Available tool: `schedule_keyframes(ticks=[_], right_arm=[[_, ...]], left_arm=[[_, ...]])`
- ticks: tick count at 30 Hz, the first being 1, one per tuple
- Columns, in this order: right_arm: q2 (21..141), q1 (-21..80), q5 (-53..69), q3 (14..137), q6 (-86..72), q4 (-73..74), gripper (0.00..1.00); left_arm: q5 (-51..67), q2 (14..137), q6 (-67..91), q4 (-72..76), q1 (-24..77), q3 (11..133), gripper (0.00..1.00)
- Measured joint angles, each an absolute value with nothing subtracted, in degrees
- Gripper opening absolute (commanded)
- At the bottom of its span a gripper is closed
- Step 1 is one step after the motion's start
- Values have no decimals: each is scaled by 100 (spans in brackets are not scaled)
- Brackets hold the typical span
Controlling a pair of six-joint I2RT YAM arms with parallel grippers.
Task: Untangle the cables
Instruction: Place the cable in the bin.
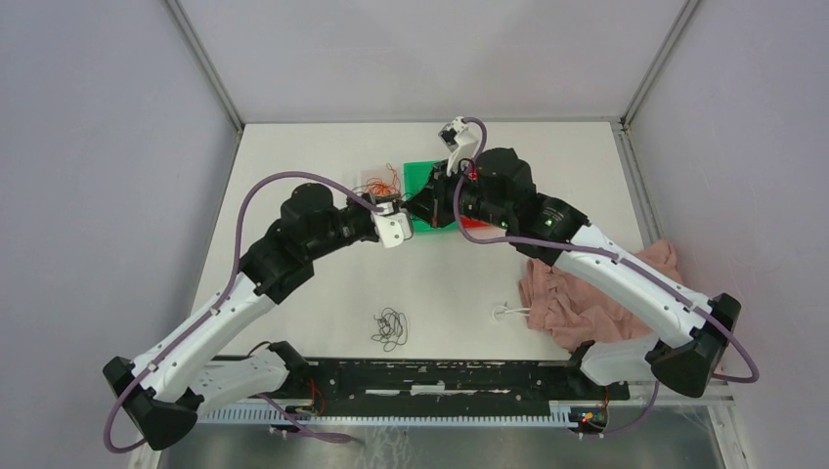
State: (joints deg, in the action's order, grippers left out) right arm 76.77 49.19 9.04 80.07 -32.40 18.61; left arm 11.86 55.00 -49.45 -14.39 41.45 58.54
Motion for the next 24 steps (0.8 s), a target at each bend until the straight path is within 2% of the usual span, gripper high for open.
schedule_keyframes(ticks=[2,5,6,7,8,10,11,14,18,24], right_arm=[[7542,4862,969,7800,-3334,1710,0],[7277,4772,1057,7369,-3476,1365,0],[7192,4746,1068,7247,-3518,1267,5],[7109,4716,1076,7116,-3551,1120,15],[6991,4670,1116,6928,-3605,952,33],[6836,4582,1181,6696,-3726,720,58],[6757,4506,1216,6584,-3726,624,66],[6560,4257,1356,6357,-3710,401,78],[6010,4042,1459,5664,-3642,-283,87],[5415,4032,1575,4372,-3841,-2257,96]], left_arm=[[1396,5627,-4781,-1605,4110,6007,4],[1675,5817,-4508,-1848,4075,6248,3],[1763,5872,-4423,-1909,4062,6316,3],[1859,5937,-4329,-1970,4058,6388,3],[1955,6001,-4237,-2021,4056,6462,3],[2115,6119,-4045,-2130,4051,6608,3],[2174,6180,-3955,-2158,4049,6685,3],[2327,6305,-3697,-2222,4007,6873,3],[2521,6377,-3020,-2169,3846,6982,3],[2926,6619,-1170,-1468,3463,7137,3]])
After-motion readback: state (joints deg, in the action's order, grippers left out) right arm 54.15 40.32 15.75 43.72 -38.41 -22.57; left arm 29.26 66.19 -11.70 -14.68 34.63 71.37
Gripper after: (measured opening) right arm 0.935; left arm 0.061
